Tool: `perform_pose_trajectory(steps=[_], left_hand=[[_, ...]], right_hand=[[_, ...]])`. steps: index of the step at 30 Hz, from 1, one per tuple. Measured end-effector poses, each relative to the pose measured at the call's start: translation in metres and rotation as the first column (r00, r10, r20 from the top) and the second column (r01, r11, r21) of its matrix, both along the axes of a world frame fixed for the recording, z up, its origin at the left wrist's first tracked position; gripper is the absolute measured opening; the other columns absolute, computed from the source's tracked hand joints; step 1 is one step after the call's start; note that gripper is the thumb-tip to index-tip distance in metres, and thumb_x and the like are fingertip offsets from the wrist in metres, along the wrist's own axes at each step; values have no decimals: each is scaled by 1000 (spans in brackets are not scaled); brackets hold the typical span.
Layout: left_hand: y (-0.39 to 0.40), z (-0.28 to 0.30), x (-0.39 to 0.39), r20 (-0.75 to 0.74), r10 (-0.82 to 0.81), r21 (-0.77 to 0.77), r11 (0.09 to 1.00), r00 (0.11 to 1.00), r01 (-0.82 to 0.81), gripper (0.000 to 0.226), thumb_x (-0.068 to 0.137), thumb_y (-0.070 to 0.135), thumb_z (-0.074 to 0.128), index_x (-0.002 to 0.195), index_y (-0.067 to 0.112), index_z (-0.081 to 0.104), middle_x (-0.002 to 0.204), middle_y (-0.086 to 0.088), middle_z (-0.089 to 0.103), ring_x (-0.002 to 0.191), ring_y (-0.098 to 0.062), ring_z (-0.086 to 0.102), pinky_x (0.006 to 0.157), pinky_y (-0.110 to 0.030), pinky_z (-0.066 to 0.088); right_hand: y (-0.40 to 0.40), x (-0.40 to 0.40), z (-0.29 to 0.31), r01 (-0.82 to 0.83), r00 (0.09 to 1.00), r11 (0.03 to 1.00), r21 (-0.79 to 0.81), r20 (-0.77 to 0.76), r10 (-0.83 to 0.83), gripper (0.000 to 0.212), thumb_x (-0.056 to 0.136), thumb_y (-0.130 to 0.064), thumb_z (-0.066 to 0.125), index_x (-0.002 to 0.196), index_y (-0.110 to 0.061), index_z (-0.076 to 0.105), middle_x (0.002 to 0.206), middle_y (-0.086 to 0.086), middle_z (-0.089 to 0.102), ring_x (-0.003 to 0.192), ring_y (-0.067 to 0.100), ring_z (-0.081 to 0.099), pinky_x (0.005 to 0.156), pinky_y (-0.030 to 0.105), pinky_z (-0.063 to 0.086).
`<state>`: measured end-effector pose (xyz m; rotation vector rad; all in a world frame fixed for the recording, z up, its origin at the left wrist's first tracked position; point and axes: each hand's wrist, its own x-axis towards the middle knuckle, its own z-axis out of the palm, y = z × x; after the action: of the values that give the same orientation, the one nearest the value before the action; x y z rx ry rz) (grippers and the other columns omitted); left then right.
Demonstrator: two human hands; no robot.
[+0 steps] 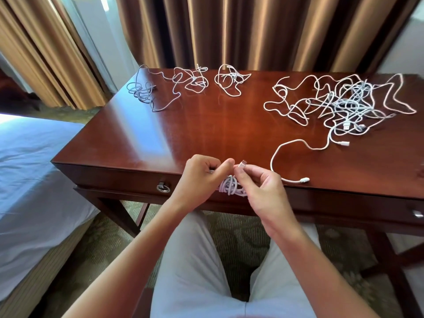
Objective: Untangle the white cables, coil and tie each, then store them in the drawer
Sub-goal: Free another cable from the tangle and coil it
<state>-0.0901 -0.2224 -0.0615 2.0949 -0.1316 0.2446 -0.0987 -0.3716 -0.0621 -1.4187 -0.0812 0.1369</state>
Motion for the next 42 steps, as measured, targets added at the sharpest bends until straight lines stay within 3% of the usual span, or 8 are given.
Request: perform_pose_trajectory(steps=[3, 9, 21, 27, 31, 34, 37, 42], left_hand=[[-4, -1, -3, -43, -46, -136, 990, 998, 40, 61, 101, 38, 55, 57, -4, 47, 48, 2, 32, 45, -12, 28, 41, -36, 22], [-4, 1, -7, -194, -134, -566, 825, 972, 0, 60, 98, 47, 46, 65, -4, 46, 45, -5, 36, 34, -11, 29, 38, -18, 21], [-16, 9, -12, -118, -466, -946, 321, 877, 43, 59, 91, 53, 41, 105, 6, 76, 47, 4, 36, 33, 0, 28, 36, -12, 27], [-19, 5, -15, -69, -519, -993, 117, 852, -9, 43, 102, 34, 41, 111, 1, 68, 58, 1, 46, 41, -1, 37, 42, -14, 35], [-25, 3, -16, 88, -657, -983, -179, 749, -42, 46, 106, 32, 40, 110, -7, 63, 70, -10, 60, 49, -9, 34, 47, -22, 33], [-21, -2, -14, 134, -693, -983, -185, 708, 5, 50, 106, 38, 39, 96, -3, 65, 74, -10, 64, 49, -11, 33, 47, -23, 26], [-14, 1, -17, 0, -658, -999, -26, 753, -23, 38, 99, 38, 51, 89, 5, 66, 55, -3, 55, 40, -11, 25, 38, -22, 22], [-13, 15, -18, -156, -575, -987, 108, 803, -115, 33, 96, 36, 47, 88, 6, 57, 44, 0, 37, 38, -11, 14, 38, -22, 13]], right_hand=[[4, 0, -2, 95, 994, 995, -15, 53, -94, 12, 97, -18, 65, 95, -18, 76, 93, 1, 78, 89, 8, 73, 76, 17, 54], [-9, 4, 12, 170, 857, 855, 491, -502, 118, 15, 96, -18, 65, 89, -7, 73, 74, 1, 64, 59, 5, 59, 54, 15, 52], [-6, -3, 9, 147, 891, 836, 528, -438, 120, 13, 79, -21, 73, 83, -10, 77, 79, 0, 71, 58, 3, 58, 50, 9, 46], [-2, -4, 14, 224, 941, 671, 707, -337, 41, 23, 85, -19, 63, 102, -4, 68, 78, -1, 62, 52, 3, 47, 47, 9, 41], [5, -11, 20, 85, 959, 660, 746, -242, 150, 41, 91, -26, 55, 125, -4, 63, 76, -5, 54, 45, 4, 34, 41, 11, 33], [5, -13, 22, -15, 963, 710, 704, -181, 200, 36, 95, -24, 51, 123, -8, 67, 74, -6, 51, 45, 4, 31, 40, 11, 29], [1, -13, 23, -54, 978, 775, 630, -124, 169, 34, 93, -19, 54, 125, -11, 62, 71, -3, 51, 46, 3, 32, 44, 13, 30], [-4, -11, 24, -107, 994, 878, 466, 23, 109, 15, 85, -13, 63, 97, -4, 61, 67, 2, 63, 54, 3, 48, 49, 14, 36]])
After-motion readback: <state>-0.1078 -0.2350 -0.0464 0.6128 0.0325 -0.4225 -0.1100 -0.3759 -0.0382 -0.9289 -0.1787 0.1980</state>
